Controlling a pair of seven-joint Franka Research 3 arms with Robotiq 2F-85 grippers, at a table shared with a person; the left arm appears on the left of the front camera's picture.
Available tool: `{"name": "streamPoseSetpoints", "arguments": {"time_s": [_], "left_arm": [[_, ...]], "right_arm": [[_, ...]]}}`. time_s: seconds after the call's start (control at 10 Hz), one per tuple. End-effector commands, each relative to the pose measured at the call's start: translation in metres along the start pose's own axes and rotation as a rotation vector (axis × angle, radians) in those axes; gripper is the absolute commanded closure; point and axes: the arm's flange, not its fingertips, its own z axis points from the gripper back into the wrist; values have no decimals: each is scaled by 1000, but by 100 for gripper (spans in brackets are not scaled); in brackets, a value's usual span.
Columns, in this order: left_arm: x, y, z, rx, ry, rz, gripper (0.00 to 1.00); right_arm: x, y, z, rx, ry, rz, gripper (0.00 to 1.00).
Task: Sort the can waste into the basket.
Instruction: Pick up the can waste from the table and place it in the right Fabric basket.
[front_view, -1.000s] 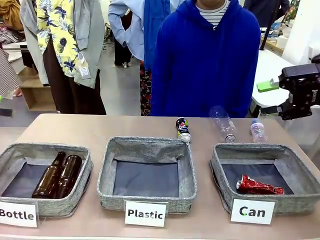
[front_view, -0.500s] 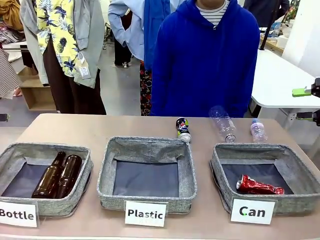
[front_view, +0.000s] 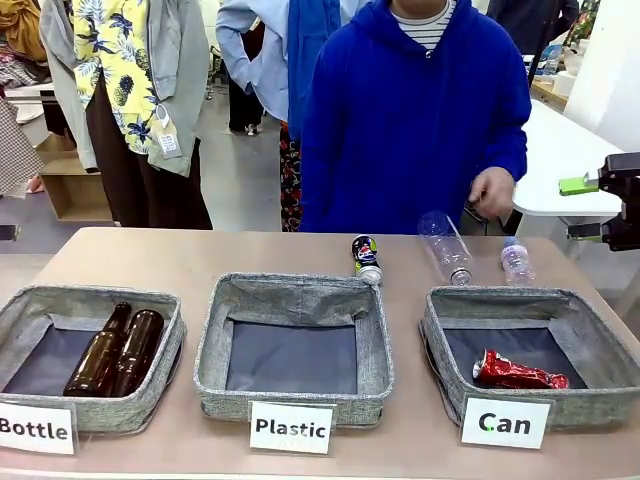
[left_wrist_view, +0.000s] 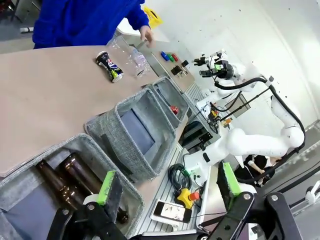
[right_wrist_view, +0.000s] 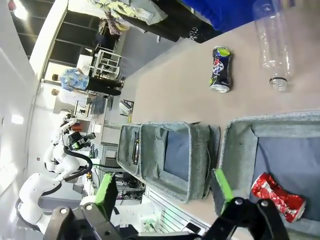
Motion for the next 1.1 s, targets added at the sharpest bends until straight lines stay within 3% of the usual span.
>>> {"name": "streamPoseSetpoints", "arguments": {"time_s": [0.0,0.3,0.6,0.7,0.9,1.0], "left_arm": [[-1,-3,0,3,9,9,0],[-1,-3,0,3,9,9,0],[-1,-3,0,3,9,9,0],[-1,-3,0,3,9,9,0],[-1,-3,0,3,9,9,0],[-1,-3,0,3,9,9,0]], "right_arm": [[1,2,1,13,-11,-16,0],[0,0,1,0,-2,-1,0],[32,61,-66,-405,138,236,0],[37,68,-65,-389,191,263,0],[22,40,38,-158,179,223,0],[-10,19,106,-105,141,228,0]]}}
